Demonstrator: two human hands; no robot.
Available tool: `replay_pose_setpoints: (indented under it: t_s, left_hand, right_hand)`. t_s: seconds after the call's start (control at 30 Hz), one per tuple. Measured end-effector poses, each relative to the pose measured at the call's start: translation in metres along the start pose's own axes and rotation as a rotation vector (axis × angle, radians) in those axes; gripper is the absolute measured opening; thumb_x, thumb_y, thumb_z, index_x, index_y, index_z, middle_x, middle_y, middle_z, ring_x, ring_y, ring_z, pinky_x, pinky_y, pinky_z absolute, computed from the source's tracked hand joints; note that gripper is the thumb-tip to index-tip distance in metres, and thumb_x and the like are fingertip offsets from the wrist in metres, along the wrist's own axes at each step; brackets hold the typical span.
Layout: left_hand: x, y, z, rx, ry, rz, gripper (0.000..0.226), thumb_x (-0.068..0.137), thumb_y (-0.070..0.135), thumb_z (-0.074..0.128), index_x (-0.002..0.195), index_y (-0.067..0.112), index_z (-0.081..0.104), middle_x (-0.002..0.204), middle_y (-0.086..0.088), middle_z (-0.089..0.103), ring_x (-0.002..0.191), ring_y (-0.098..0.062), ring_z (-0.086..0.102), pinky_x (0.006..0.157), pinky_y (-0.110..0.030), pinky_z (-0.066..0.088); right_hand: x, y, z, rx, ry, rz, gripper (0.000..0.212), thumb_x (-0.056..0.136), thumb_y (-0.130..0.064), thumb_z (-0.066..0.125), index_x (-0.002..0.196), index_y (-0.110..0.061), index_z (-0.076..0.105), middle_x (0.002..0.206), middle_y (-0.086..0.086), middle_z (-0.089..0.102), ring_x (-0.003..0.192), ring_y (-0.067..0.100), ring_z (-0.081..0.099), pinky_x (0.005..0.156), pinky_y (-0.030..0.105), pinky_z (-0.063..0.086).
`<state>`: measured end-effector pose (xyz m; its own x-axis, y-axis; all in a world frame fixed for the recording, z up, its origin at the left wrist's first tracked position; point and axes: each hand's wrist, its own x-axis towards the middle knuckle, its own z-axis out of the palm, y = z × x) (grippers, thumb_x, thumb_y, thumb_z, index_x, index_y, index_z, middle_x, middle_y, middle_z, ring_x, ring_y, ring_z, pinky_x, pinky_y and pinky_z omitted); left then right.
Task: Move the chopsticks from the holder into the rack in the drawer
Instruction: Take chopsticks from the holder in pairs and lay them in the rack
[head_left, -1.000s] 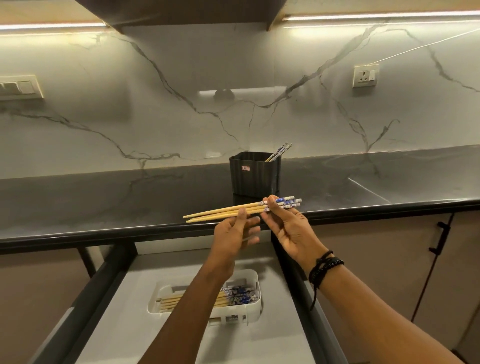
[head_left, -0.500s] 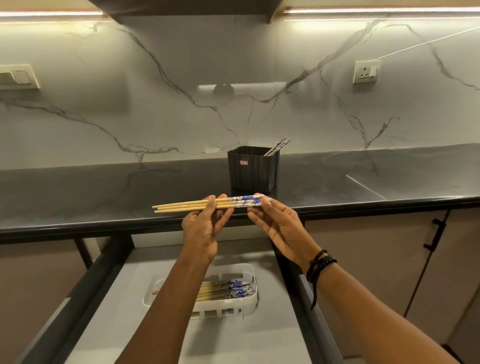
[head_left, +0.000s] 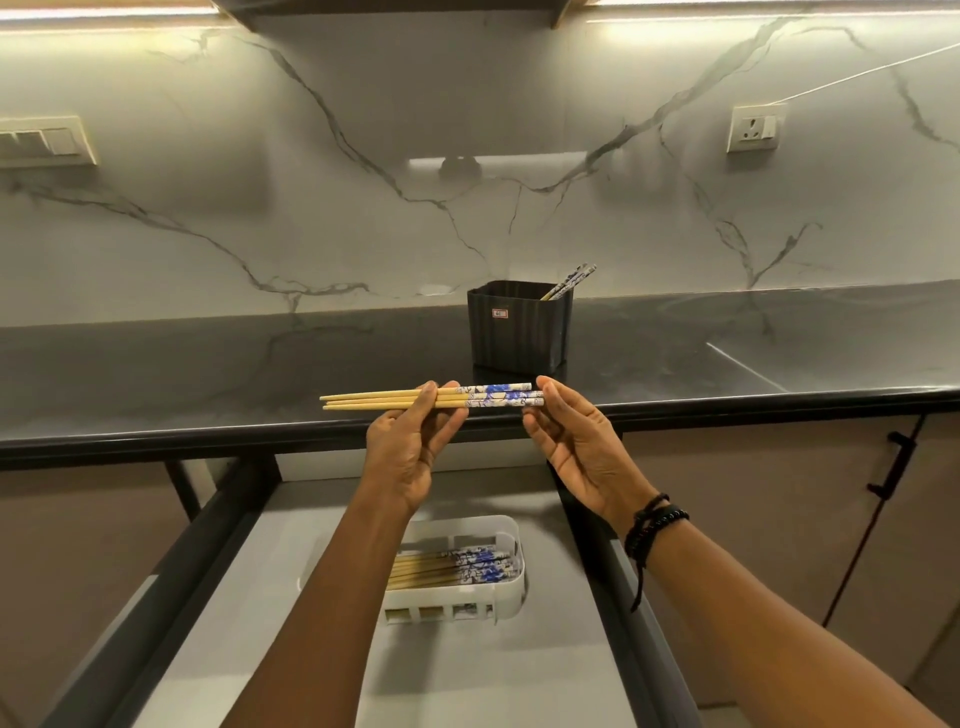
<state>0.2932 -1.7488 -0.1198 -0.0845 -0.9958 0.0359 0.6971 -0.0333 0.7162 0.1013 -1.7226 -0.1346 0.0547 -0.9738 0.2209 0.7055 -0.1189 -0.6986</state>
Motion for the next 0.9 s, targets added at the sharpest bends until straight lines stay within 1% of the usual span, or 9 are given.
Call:
replay_pose_setpoints:
  t_s: [0.17,0.37,0.53,0.63,0.77,0.9]
  left_hand:
    - [0.0,-0.004,0.001,-0.012,-0.014,-0.009,0.021,0.091,0.009,0.062,0.109,-0.002,0.06,0.098,-0.019,0.074,0.089,-0.026,0.073,0.06,-0.027,0.059]
    - [-0.002,-0.003,0.002,-0.006,-0.022,0.004,0.023,0.092,0.01,0.061,0.111,-0.003,0.06,0.098,-0.019,0.074,0.088,-0.026,0.073,0.061,-0.027,0.059]
    - [-0.004,-0.004,0.002,-0.001,-0.014,0.01,0.02,0.092,0.011,0.061,0.108,-0.001,0.061,0.097,-0.018,0.074,0.088,-0.026,0.074,0.06,-0.027,0.06]
    - [-0.003,-0.004,-0.001,-0.003,-0.006,0.015,0.022,0.092,0.01,0.061,0.11,-0.002,0.06,0.098,-0.019,0.074,0.089,-0.026,0.073,0.061,-0.028,0.06]
    - [-0.001,-0.007,-0.002,0.037,0.006,0.035,0.018,0.092,0.01,0.06,0.108,0.0,0.062,0.1,-0.019,0.073,0.092,-0.028,0.072,0.063,-0.029,0.061]
    - [0.001,-0.009,-0.005,0.067,0.023,0.05,0.017,0.092,0.009,0.06,0.106,0.001,0.061,0.1,-0.019,0.073,0.093,-0.029,0.072,0.063,-0.03,0.061]
  right_hand:
    - [-0.002,0.007,0.004,0.034,-0.051,0.047,0.02,0.085,-0.018,0.063,0.098,-0.009,0.076,0.101,0.016,0.074,0.085,0.018,0.073,0.072,0.025,0.06]
    - [-0.001,0.009,0.008,0.045,-0.02,0.064,0.025,0.081,-0.026,0.067,0.097,-0.01,0.077,0.103,0.019,0.073,0.085,0.019,0.074,0.07,0.025,0.06]
    - [-0.003,0.012,0.011,0.057,-0.005,0.071,0.023,0.081,-0.025,0.068,0.096,-0.01,0.077,0.102,0.019,0.073,0.086,0.019,0.074,0.071,0.025,0.06]
    - [-0.004,0.012,0.01,0.026,0.016,0.055,0.023,0.081,-0.023,0.067,0.097,-0.009,0.076,0.106,0.021,0.072,0.091,0.023,0.073,0.072,0.027,0.061]
    - [-0.002,0.008,0.006,-0.063,0.037,-0.008,0.033,0.082,-0.022,0.065,0.11,-0.005,0.068,0.117,0.023,0.068,0.106,0.03,0.069,0.078,0.03,0.06]
    - [-0.001,0.005,0.006,-0.233,0.016,-0.064,0.036,0.08,-0.018,0.067,0.114,-0.007,0.067,0.115,0.018,0.07,0.106,0.03,0.069,0.082,0.033,0.06]
